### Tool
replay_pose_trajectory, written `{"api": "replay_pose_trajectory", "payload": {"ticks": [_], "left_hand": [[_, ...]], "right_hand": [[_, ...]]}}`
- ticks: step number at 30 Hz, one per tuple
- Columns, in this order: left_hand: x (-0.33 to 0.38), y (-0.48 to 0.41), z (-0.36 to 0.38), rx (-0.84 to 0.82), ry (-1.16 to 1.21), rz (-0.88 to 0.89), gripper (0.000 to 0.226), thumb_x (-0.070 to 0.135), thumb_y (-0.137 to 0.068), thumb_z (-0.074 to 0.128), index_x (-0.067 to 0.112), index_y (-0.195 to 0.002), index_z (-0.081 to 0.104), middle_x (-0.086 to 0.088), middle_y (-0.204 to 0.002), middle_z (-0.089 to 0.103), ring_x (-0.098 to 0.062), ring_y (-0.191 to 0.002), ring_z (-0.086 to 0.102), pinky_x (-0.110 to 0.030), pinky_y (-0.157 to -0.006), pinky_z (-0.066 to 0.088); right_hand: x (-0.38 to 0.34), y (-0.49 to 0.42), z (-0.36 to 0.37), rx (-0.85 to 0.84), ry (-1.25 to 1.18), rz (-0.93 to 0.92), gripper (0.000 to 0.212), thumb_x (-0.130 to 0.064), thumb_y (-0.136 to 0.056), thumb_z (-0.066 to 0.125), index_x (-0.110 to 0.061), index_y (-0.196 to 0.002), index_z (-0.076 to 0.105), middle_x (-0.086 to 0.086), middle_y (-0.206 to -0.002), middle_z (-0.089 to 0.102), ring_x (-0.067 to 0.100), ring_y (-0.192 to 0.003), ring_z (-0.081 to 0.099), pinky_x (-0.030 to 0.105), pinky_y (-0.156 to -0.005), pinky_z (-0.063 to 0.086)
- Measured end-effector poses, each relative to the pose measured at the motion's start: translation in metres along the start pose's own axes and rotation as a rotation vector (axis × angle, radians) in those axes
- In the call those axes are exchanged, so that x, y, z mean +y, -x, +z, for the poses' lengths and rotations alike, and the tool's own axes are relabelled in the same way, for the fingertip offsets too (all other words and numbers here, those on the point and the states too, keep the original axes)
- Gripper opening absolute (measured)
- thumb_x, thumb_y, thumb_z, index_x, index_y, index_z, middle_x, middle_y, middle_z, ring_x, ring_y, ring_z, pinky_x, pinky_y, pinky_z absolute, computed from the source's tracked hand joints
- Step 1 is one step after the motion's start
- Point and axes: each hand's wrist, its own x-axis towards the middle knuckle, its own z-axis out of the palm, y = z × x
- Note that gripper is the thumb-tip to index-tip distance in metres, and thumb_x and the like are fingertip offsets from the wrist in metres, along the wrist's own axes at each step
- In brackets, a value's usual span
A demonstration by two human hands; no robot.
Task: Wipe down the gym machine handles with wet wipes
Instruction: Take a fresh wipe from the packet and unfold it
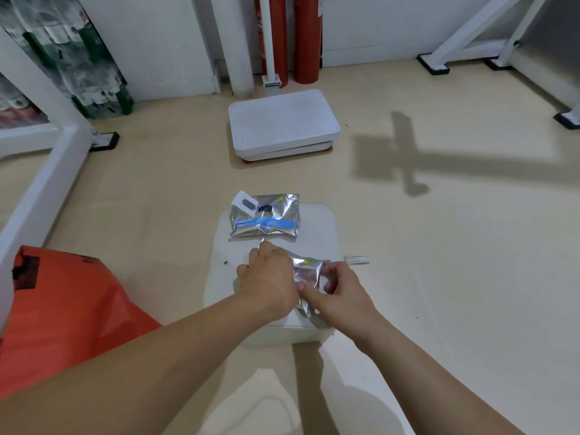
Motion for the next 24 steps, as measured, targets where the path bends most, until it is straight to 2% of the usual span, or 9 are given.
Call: {"api": "replay_pose_trajectory", "payload": {"ticks": [2, 4, 9, 11, 13, 16, 18, 20, 24], "left_hand": [[-0.003, 0.001, -0.006, -0.034, 0.112, -0.014, 0.03, 0.033, -0.098, 0.059, 0.017, -0.123, 0.06, -0.004, -0.132, 0.04, -0.024, -0.124, 0.045, -0.041, -0.103, 0.043], [-0.004, 0.004, -0.012, -0.043, 0.2, 0.012, 0.026, 0.029, -0.101, 0.054, 0.012, -0.12, 0.061, -0.006, -0.133, 0.041, -0.028, -0.122, 0.049, -0.045, -0.104, 0.045], [-0.007, 0.003, -0.018, -0.059, 0.362, 0.054, 0.012, 0.016, -0.102, 0.049, 0.014, -0.097, 0.06, -0.014, -0.113, 0.055, -0.027, -0.096, 0.056, -0.037, -0.081, 0.051], [-0.01, 0.0, -0.021, -0.106, 0.564, -0.021, 0.024, 0.013, -0.102, 0.047, 0.017, -0.079, 0.051, -0.006, -0.084, 0.053, -0.021, -0.073, 0.047, -0.029, -0.066, 0.042], [-0.016, -0.003, -0.024, -0.168, 0.712, -0.09, 0.034, 0.015, -0.103, 0.048, 0.017, -0.068, 0.05, -0.004, -0.074, 0.05, -0.02, -0.07, 0.042, -0.029, -0.067, 0.039], [-0.025, -0.009, -0.032, -0.257, 0.986, -0.123, 0.032, 0.018, -0.104, 0.05, 0.007, -0.082, 0.069, -0.021, -0.091, 0.065, -0.026, -0.079, 0.055, -0.033, -0.076, 0.048], [-0.03, -0.009, -0.038, -0.286, 1.161, -0.123, 0.02, 0.021, -0.106, 0.05, 0.008, -0.099, 0.065, -0.017, -0.093, 0.057, -0.026, -0.078, 0.048, -0.033, -0.073, 0.048], [-0.034, -0.009, -0.039, -0.222, 1.068, -0.058, 0.019, 0.027, -0.107, 0.05, 0.013, -0.097, 0.058, -0.009, -0.09, 0.05, -0.023, -0.079, 0.041, -0.031, -0.075, 0.043], [-0.023, -0.001, -0.032, -0.003, 0.791, 0.112, 0.024, 0.042, -0.101, 0.059, 0.017, -0.101, 0.057, 0.006, -0.087, 0.058, -0.011, -0.075, 0.056, -0.021, -0.066, 0.044]], "right_hand": [[0.001, 0.002, -0.002, 0.007, -0.036, -0.064, 0.075, -0.059, -0.074, 0.08, -0.05, -0.135, 0.037, -0.015, -0.123, 0.045, -0.006, -0.1, 0.055, 0.036, -0.094, 0.052], [-0.001, 0.004, -0.006, -0.04, 0.009, -0.123, 0.084, -0.051, -0.084, 0.077, -0.064, -0.146, 0.021, -0.021, -0.126, 0.037, -0.009, -0.104, 0.056, 0.032, -0.094, 0.051], [-0.001, 0.003, -0.009, -0.078, 0.216, -0.171, 0.052, -0.05, -0.095, 0.063, -0.06, -0.142, 0.044, -0.015, -0.126, 0.036, 0.001, -0.094, 0.063, 0.035, -0.096, 0.053], [0.001, 0.002, -0.01, -0.079, 0.206, -0.162, 0.05, -0.051, -0.095, 0.063, -0.061, -0.141, 0.045, -0.016, -0.125, 0.037, 0.001, -0.093, 0.064, 0.033, -0.095, 0.053], [0.001, 0.001, -0.01, -0.076, 0.209, -0.156, 0.049, -0.052, -0.094, 0.062, -0.062, -0.14, 0.045, -0.018, -0.123, 0.036, 0.002, -0.091, 0.064, 0.033, -0.095, 0.054], [0.0, 0.0, -0.011, -0.069, 0.245, -0.146, 0.048, -0.053, -0.095, 0.061, -0.061, -0.14, 0.045, -0.016, -0.126, 0.036, -0.001, -0.095, 0.062, 0.03, -0.095, 0.051], [-0.001, -0.001, -0.011, -0.073, 0.248, -0.141, 0.048, -0.053, -0.095, 0.061, -0.06, -0.14, 0.046, -0.015, -0.128, 0.036, -0.001, -0.095, 0.062, 0.028, -0.095, 0.05], [-0.001, -0.001, -0.01, -0.077, 0.243, -0.138, 0.046, -0.052, -0.095, 0.061, -0.06, -0.139, 0.047, -0.015, -0.127, 0.036, 0.0, -0.094, 0.063, 0.029, -0.095, 0.051], [0.0, -0.003, -0.008, -0.081, 0.231, -0.135, 0.023, -0.05, -0.093, 0.063, -0.053, -0.115, 0.057, -0.019, -0.118, 0.037, 0.004, -0.095, 0.064, 0.039, -0.092, 0.055]]}}
